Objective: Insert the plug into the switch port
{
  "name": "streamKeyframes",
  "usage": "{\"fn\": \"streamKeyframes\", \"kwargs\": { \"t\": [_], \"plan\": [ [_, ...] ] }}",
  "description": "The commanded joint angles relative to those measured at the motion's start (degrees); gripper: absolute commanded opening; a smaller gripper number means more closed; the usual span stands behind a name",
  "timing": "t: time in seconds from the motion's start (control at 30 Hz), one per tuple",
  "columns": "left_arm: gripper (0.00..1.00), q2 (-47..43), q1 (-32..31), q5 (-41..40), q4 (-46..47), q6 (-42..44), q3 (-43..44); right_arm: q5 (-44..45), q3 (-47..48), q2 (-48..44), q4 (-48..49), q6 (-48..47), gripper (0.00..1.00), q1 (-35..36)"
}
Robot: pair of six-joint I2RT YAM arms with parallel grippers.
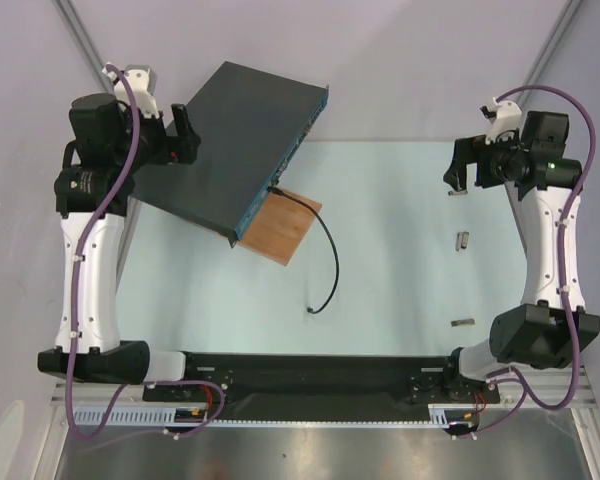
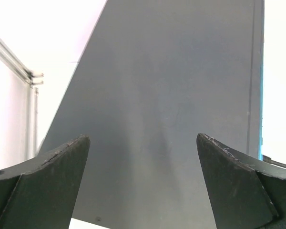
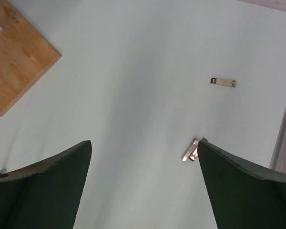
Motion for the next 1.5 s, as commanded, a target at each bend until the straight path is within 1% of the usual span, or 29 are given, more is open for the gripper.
{"fn": "streamKeyframes", "kwargs": {
  "t": [0.0, 0.13, 0.17, 0.2, 0.23, 0.27, 0.3, 0.33, 0.37, 0.4, 0.5, 0.53, 0.63, 0.67, 0.77, 0.83, 1.0, 1.13, 1.23, 1.27, 1.3, 1.4, 1.43, 1.47],
  "plan": [
    [1.0, -1.09, -0.02, -1.3, 3.71, 4.45, 1.41, 2.88, 5.14, 4.37, -4.55, -2.54, 1.0, -0.18],
    [1.0, -2.41, -0.11, 7.03, 4.94, 8.67, 0.36, 5.86, 10.85, 13.5, -8.77, -7.19, 1.0, -0.27],
    [1.0, -2.67, -0.11, 9.75, 5.9, 8.77, -0.17, 6.04, 13.74, 16.05, -9.91, -10.42, 1.0, -0.44],
    [1.0, -3.02, -0.11, 10.9, 6.43, 8.95, -1.39, 6.31, 15.5, 20.68, -11.75, -11.67, 1.0, -0.62],
    [1.0, -3.46, -0.11, 11.79, 7.31, 9.13, -2.01, 6.57, 17.35, 23.34, -12.38, -13.34, 1.0, -0.97],
    [1.0, -3.55, -0.2, 13.1, 7.75, 9.13, -2.54, 6.75, 21.28, 25.63, -13.17, -13.97, 1.0, -1.49],
    [1.0, -3.55, -0.28, 13.55, 8.02, 9.04, -3.24, 7.01, 23.59, 30.61, -13.44, -14.41, 1.0, -1.93],
    [1.0, -3.47, -0.28, 14.08, 8.02, 9.13, -3.42, 7.45, 25.78, 33.1, -13.7, -14.67, 1.0, -2.2],
    [1.0, -3.21, -0.28, 14.43, 7.85, 8.95, -3.69, 7.8, 31.37, 35.39, -14.66, -15.37, 1.0, -2.72],
    [1.0, -2.94, -0.28, 14.52, 7.93, 8.78, -3.86, 8.15, 33.95, 40.63, -15.1, -15.9, 1.0, -2.81],
    [1.0, -2.06, -0.37, 14.52, 7.67, 8.16, -3.78, 9.73, 43.08, 47.52, -15.81, -17.91, 1.0, -3.17],
    [1.0, -1.89, -0.37, 14.52, 7.58, 8.07, -3.86, 10.7, 44.08, 50.84, -15.38, -18.54, 1.0, -3.17],
    [1.0, -1.45, -0.37, 15.13, 7.5, 7.28, -4.3, 12.19, 43.13, 54.03, -10.38, -20.74, 1.0, -3.34],
    [1.0, -1.45, -0.37, 15.4, 7.67, 7.02, -4.22, 12.63, 42.6, 54.56, -7.4, -21.17, 1.0, -3.34],
    [1.0, -1.45, -0.37, 16.19, 7.93, 6.32, -4.39, 14.04, 41.98, 57.11, -3.52, -22.23, 1.0, -3.43],
    [1.0, -1.36, -0.37, 16.36, 8.2, 6.14, -4.39, 14.83, 41.98, 58.08, -1.84, -21.88, 1.0, -3.34],
    [1.0, -0.83, -0.37, 16.81, 8.29, 5.7, -4.13, 13.7, 40.84, 60.63, 2.11, -20.3, 1.0, -3.43],
    [1.0, -0.65, -0.37, 17.07, 8.29, 5.52, -4.22, 13.69, 40.92, 62.65, 5.01, -17.23, 0.99, -3.17],
    [1.0, -0.74, -0.37, 16.81, 8.2, 5.52, -4.3, 12.82, 40.84, 63.45, 7.47, -12.75, 1.0, -3.17],
    [1.0, -0.83, -0.37, 16.46, 8.11, 5.61, -4.48, 12.38, 40.92, 63.53, 8.0, -9.7, 1.0, -3.25],
    [1.0, -0.83, -0.37, 16.45, 8.2, 5.61, -4.57, 10.72, 40.84, 63.71, 8.44, -8.53, 1.0, -3.34],
    [1.0, -0.92, -0.37, 16.19, 8.2, 5.52, -4.74, 9.31, 40.92, 64.23, 10.81, -2.83, 0.96, -3.6],
    [1.0, -0.83, -0.37, 16.1, 8.37, 5.61, -4.83, 8.69, 41.1, 64.76, 11.86, -1.33, 0.9, -3.78],
    [1.0, -0.83, -0.37, 16.02, 8.29, 5.52, -4.92, 8.16, 41.45, 65.29, 12.22, -0.01, 0.88, -3.96]
  ]
}}
